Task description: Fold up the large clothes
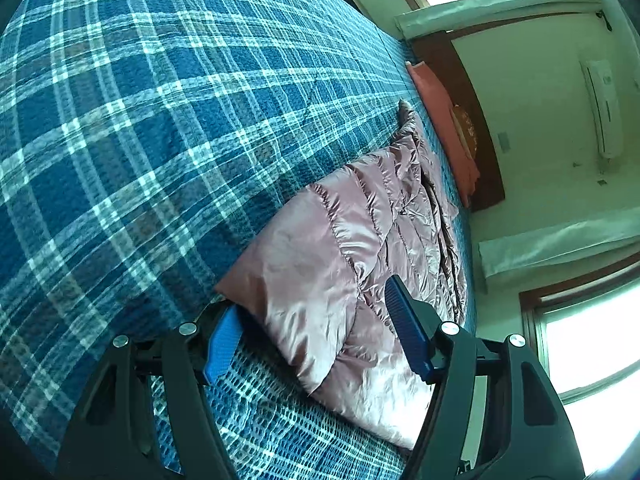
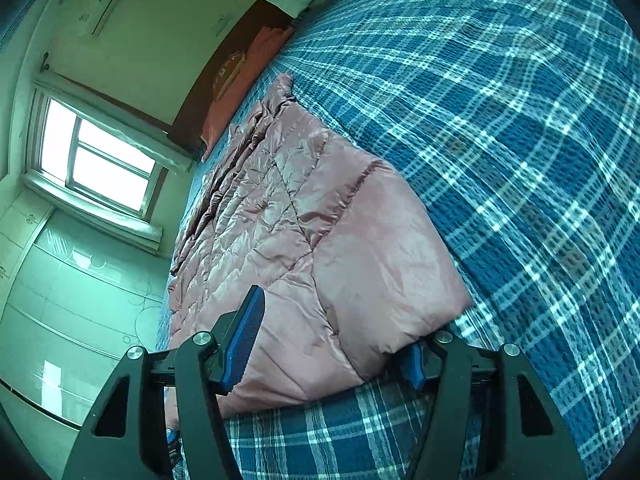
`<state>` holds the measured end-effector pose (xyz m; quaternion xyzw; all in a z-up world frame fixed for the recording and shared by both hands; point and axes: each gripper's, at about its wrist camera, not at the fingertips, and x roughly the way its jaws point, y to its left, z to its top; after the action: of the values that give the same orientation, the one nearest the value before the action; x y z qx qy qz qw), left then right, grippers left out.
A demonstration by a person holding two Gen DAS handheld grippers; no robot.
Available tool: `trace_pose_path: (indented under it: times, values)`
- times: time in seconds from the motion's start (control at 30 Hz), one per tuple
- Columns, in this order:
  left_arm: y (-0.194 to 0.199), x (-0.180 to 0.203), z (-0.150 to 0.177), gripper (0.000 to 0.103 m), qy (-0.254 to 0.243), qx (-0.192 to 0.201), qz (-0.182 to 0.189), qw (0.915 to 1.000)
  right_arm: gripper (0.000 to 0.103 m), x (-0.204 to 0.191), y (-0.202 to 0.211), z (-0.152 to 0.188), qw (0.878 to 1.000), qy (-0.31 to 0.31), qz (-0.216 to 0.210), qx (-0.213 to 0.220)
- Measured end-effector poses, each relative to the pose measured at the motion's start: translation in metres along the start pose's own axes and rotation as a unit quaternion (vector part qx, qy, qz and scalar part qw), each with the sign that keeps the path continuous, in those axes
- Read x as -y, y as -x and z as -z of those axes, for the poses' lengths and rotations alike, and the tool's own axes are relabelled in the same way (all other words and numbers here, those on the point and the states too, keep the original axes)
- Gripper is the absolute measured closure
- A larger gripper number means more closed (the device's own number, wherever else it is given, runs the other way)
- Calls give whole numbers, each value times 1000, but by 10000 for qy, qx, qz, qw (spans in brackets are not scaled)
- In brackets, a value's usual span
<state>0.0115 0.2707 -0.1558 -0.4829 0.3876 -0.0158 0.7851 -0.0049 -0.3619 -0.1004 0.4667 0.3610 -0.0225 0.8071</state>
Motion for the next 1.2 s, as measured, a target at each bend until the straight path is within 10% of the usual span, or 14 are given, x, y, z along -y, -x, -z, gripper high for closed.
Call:
trace_pose_path:
  times: [0.17,0.27,0.43,1.2]
  values:
    - [-14,13,3,36,-139,-86,141,9998,43,-1,4,8,10000,17,2,18]
    - [-29,24,7,56,-245,-274,332,9988,45,0,2,8,9999,-63,16,121]
    - [-37,28,10,91,-420,-382,308,9979,88,1,-3,-1,9997,-174,26,165]
    - [97,32,33,98,-1271,-240,883,9877,94,-41,103,32,9945,639,-726,404]
